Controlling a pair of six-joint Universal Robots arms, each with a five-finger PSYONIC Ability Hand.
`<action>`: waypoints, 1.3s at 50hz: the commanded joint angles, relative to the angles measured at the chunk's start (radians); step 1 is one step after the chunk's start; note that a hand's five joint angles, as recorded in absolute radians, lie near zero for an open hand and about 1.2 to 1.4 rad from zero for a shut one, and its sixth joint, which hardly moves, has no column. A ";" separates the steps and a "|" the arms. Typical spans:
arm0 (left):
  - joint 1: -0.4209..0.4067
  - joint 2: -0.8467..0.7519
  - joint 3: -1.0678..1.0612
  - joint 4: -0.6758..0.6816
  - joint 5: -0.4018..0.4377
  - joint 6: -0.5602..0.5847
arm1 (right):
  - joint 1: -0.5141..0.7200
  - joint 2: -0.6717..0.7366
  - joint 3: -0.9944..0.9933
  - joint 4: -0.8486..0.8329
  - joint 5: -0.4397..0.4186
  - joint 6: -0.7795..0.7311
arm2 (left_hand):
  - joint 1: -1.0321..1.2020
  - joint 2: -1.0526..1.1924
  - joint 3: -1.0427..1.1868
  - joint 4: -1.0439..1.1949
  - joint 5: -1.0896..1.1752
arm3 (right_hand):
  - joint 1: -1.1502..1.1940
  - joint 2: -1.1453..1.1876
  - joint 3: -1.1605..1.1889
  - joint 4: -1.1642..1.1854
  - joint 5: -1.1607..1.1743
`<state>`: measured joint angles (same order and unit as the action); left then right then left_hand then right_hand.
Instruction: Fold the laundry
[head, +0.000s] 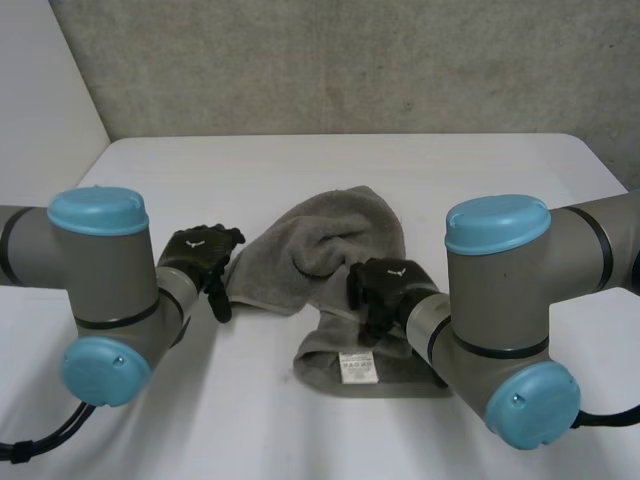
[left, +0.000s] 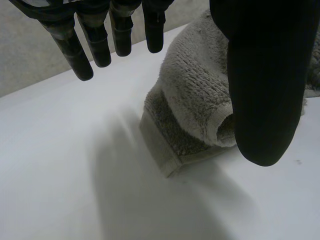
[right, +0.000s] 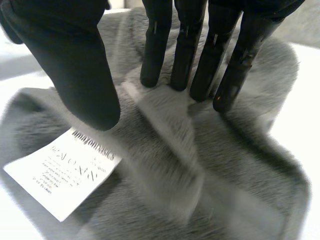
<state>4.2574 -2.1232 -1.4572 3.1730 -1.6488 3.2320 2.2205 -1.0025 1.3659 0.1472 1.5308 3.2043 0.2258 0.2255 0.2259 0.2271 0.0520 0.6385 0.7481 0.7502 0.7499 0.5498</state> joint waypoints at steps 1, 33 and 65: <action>-0.021 -0.050 0.023 0.106 0.040 0.000 | -0.013 -0.039 0.034 -0.080 0.088 -0.144 | 0.081 0.082 0.081 0.080 0.081 | 0.319 0.210 0.208 0.208 0.234; -0.034 -0.175 0.149 0.128 0.058 0.005 | -0.077 0.017 0.062 -0.058 -0.101 0.152 | 0.939 0.939 0.939 0.938 0.938 | -0.193 -0.302 -0.304 -0.304 -0.278; -0.016 0.414 0.140 0.007 0.171 0.002 | -0.246 -0.218 -0.031 -0.075 -0.110 -0.260 | 1.170 1.171 1.170 1.169 1.170 | 0.758 0.648 0.646 0.646 0.672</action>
<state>4.2402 -1.8558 -1.3192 3.2164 -1.5524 3.2351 1.9919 -1.1242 1.3354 0.0782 1.4188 3.1213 1.1605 1.2110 1.2082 1.2148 1.0149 0.9371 1.1647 1.1772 1.1836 0.9818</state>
